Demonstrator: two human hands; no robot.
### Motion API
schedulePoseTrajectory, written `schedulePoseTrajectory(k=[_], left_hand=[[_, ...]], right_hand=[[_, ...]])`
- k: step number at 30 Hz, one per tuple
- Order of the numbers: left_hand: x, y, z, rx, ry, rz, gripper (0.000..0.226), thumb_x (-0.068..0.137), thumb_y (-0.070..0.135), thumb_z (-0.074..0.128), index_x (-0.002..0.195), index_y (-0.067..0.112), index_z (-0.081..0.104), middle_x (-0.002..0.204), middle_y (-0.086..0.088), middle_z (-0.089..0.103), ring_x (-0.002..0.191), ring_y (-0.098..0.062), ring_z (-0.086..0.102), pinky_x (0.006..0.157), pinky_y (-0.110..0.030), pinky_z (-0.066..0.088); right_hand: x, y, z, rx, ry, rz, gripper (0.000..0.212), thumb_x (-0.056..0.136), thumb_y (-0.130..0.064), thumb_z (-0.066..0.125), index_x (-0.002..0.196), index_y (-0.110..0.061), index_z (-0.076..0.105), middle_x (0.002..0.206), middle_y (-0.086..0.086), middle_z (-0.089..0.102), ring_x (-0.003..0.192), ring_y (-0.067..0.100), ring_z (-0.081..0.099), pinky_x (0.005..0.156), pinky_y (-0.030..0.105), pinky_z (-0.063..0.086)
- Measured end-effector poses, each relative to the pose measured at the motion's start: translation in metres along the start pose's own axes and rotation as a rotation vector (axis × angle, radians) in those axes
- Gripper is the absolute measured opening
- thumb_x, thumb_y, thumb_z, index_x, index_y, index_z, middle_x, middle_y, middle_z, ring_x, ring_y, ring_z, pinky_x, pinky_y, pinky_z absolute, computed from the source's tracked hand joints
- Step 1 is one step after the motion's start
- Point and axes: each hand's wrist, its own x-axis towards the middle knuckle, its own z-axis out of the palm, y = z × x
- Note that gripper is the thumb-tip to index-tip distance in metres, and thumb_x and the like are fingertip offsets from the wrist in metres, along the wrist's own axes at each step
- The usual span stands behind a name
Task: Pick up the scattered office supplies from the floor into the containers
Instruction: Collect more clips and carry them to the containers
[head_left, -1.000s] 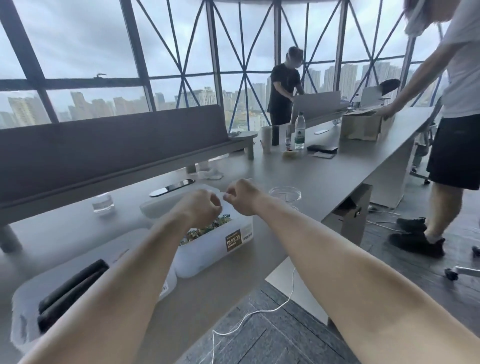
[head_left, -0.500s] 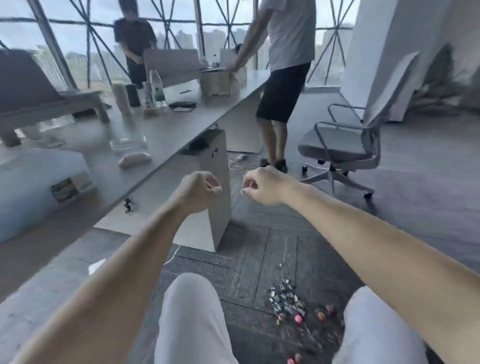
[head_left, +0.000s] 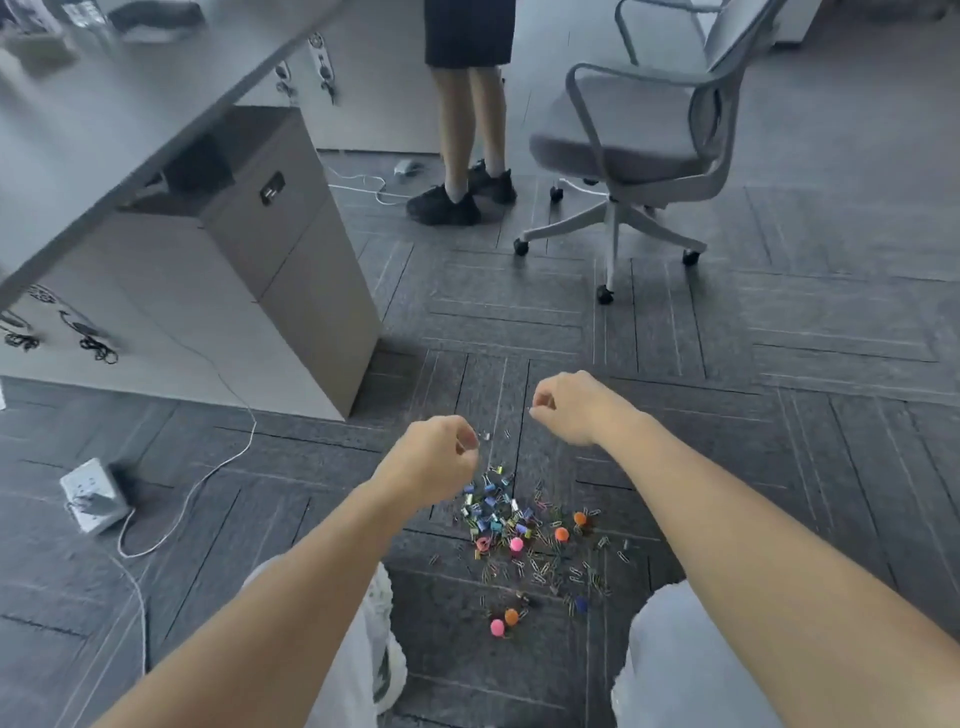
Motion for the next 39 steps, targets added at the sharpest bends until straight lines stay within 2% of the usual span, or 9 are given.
schedulePoseTrajectory(k=[5, 11, 15, 18, 22, 25, 32, 35, 39], left_hand=[[-0.002, 0.016, 0.032, 0.038, -0.109, -0.046, 0.023, 0.096, 0.024, 0.05, 0.113, 0.019, 0.064, 0.108, -0.002, 0.069, 0.083, -0.019, 0.064, 0.073, -0.032, 0.054], [0.009, -0.009, 0.153, 0.07, -0.171, -0.052, 0.026, 0.093, 0.028, 0.051, 0.114, 0.02, 0.064, 0.116, -0.008, 0.065, 0.098, -0.027, 0.062, 0.087, -0.041, 0.054], [0.02, -0.032, 0.209, 0.047, -0.14, -0.072, 0.027, 0.093, 0.026, 0.053, 0.114, 0.015, 0.066, 0.115, -0.009, 0.068, 0.103, -0.027, 0.062, 0.091, -0.038, 0.051], [0.028, -0.054, 0.233, 0.045, -0.205, -0.157, 0.028, 0.091, 0.025, 0.053, 0.112, 0.015, 0.067, 0.117, -0.008, 0.068, 0.104, -0.026, 0.061, 0.091, -0.037, 0.051], [0.081, -0.083, 0.267, 0.023, -0.219, -0.244, 0.029, 0.091, 0.024, 0.053, 0.115, 0.016, 0.065, 0.115, -0.007, 0.067, 0.1, -0.025, 0.06, 0.082, -0.033, 0.048], [0.126, -0.107, 0.301, -0.002, -0.251, -0.293, 0.023, 0.092, 0.023, 0.053, 0.107, 0.014, 0.068, 0.106, -0.01, 0.069, 0.091, -0.026, 0.063, 0.074, -0.031, 0.049], [0.206, -0.183, 0.361, -0.022, -0.209, -0.397, 0.031, 0.09, 0.022, 0.054, 0.12, 0.018, 0.062, 0.114, -0.008, 0.065, 0.079, -0.021, 0.062, 0.072, -0.032, 0.048], [0.228, -0.208, 0.379, -0.025, -0.173, -0.395, 0.034, 0.091, 0.028, 0.059, 0.125, 0.021, 0.059, 0.107, -0.004, 0.066, 0.087, -0.023, 0.063, 0.079, -0.037, 0.055], [0.248, -0.226, 0.401, 0.032, -0.113, -0.284, 0.043, 0.094, 0.033, 0.062, 0.135, 0.027, 0.053, 0.116, -0.003, 0.062, 0.102, -0.025, 0.06, 0.089, -0.046, 0.054]], right_hand=[[-0.017, 0.023, 0.025, 0.083, -0.061, 0.088, 0.026, 0.101, -0.03, 0.049, 0.117, -0.018, 0.065, 0.118, 0.006, 0.066, 0.101, 0.025, 0.061, 0.086, 0.036, 0.051], [-0.025, 0.087, 0.115, 0.106, -0.025, 0.14, 0.028, 0.1, -0.036, 0.051, 0.115, -0.018, 0.067, 0.117, 0.005, 0.067, 0.101, 0.023, 0.06, 0.083, 0.035, 0.049], [-0.036, 0.122, 0.159, 0.222, 0.096, 0.177, 0.026, 0.099, -0.035, 0.054, 0.112, -0.017, 0.068, 0.115, 0.004, 0.066, 0.092, 0.021, 0.057, 0.077, 0.031, 0.044], [-0.04, 0.139, 0.178, 0.25, 0.023, 0.185, 0.023, 0.097, -0.037, 0.056, 0.108, -0.02, 0.068, 0.111, 0.002, 0.066, 0.093, 0.02, 0.057, 0.075, 0.028, 0.04], [0.01, 0.168, 0.205, 0.253, -0.064, 0.198, 0.024, 0.095, -0.042, 0.06, 0.106, -0.022, 0.069, 0.103, -0.001, 0.066, 0.095, 0.02, 0.061, 0.077, 0.031, 0.046], [0.066, 0.179, 0.239, 0.262, -0.114, 0.175, 0.026, 0.095, -0.041, 0.06, 0.107, -0.02, 0.07, 0.103, -0.001, 0.063, 0.093, 0.019, 0.057, 0.077, 0.03, 0.041], [0.187, 0.196, 0.332, 0.076, -0.325, 0.136, 0.025, 0.098, -0.031, 0.057, 0.118, -0.019, 0.067, 0.122, 0.005, 0.064, 0.087, 0.018, 0.053, 0.077, 0.027, 0.038], [0.219, 0.199, 0.366, 0.037, -0.336, 0.139, 0.022, 0.097, -0.03, 0.06, 0.116, -0.022, 0.067, 0.119, 0.004, 0.064, 0.09, 0.022, 0.054, 0.077, 0.03, 0.043], [0.242, 0.206, 0.41, -0.143, -0.302, 0.115, 0.027, 0.093, -0.033, 0.064, 0.117, -0.02, 0.06, 0.114, 0.009, 0.064, 0.099, 0.033, 0.062, 0.077, 0.04, 0.051]])
